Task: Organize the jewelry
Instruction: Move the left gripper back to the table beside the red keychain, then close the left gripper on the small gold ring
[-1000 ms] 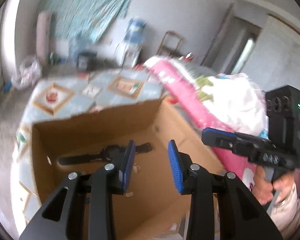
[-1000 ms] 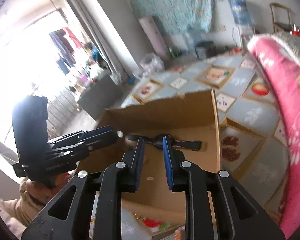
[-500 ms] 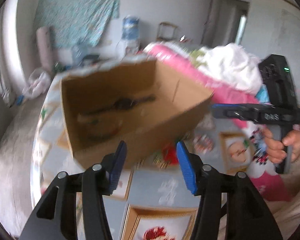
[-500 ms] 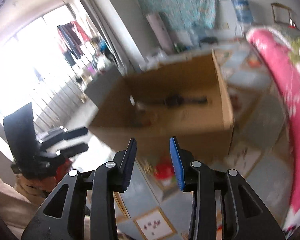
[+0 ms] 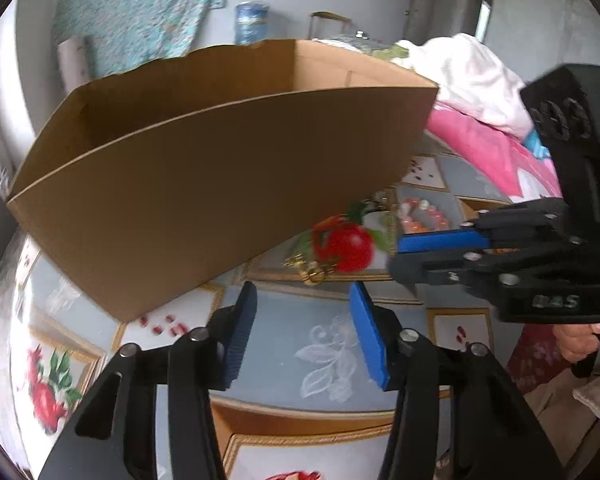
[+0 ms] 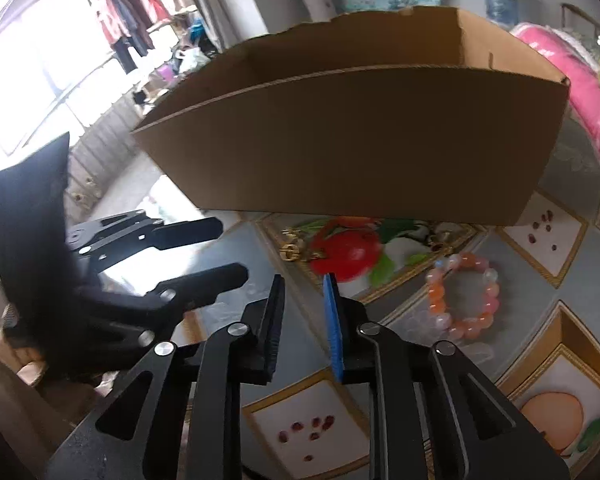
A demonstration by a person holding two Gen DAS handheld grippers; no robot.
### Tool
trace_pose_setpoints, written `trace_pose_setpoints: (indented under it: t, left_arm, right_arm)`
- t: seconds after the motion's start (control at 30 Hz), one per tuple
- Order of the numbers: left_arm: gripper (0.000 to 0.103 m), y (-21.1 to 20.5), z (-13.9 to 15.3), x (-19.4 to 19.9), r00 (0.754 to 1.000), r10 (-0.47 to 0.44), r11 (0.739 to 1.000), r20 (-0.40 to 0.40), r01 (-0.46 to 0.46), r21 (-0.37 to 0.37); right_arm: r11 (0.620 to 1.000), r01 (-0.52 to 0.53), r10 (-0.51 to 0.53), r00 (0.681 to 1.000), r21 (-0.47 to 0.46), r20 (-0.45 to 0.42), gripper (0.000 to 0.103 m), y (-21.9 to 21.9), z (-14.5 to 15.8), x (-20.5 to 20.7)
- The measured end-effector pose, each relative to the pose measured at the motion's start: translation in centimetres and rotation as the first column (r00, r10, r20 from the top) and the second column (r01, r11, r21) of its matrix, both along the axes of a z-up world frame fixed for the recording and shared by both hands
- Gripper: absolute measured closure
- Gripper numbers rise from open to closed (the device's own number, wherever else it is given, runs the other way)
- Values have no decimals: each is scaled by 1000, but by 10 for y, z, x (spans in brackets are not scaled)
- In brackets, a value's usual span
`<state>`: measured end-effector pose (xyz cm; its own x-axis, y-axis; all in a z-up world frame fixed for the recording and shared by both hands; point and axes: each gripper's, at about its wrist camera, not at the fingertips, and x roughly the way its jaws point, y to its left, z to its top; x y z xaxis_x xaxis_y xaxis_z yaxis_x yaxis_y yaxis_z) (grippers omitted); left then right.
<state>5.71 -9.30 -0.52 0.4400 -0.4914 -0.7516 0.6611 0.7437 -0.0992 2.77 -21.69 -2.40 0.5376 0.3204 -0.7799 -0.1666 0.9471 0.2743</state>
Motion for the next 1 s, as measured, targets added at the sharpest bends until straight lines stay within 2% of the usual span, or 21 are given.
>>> trace_pose_setpoints:
  t: [0.17, 0.4, 0.53, 0.67, 0.93, 1.0]
  left_arm:
    - [66, -13, -8, 8, 999, -27, 1000, -22, 27, 5]
    - [76, -23, -19, 19, 999, -6, 999, -47, 9, 54]
    - [79, -28, -20, 19, 1000, -4, 997, -25, 6, 77]
    - [92, -32, -21, 18, 1000, -3, 993, 6, 2, 115]
    - [93, -30, -21, 16, 1000, -20, 994, -3, 20, 109]
    - [93, -27, -21, 15, 1000, -22, 994, -13, 24, 104]
  right_arm:
    - [999, 53, -53, 999, 9, -15, 91, -6, -10, 7]
    - [998, 61, -61, 998, 15, -13, 92, -11, -12, 12]
    - [998, 63, -63, 998, 26, -23, 92, -19, -15, 14]
    - [997, 67, -67, 998, 26, -20, 92, -22, -14, 12]
    - [996, 86, -86, 996, 24, -8, 92, -25, -2, 2]
    - [996, 87, -87, 996, 23, 1, 92, -25, -7, 1]
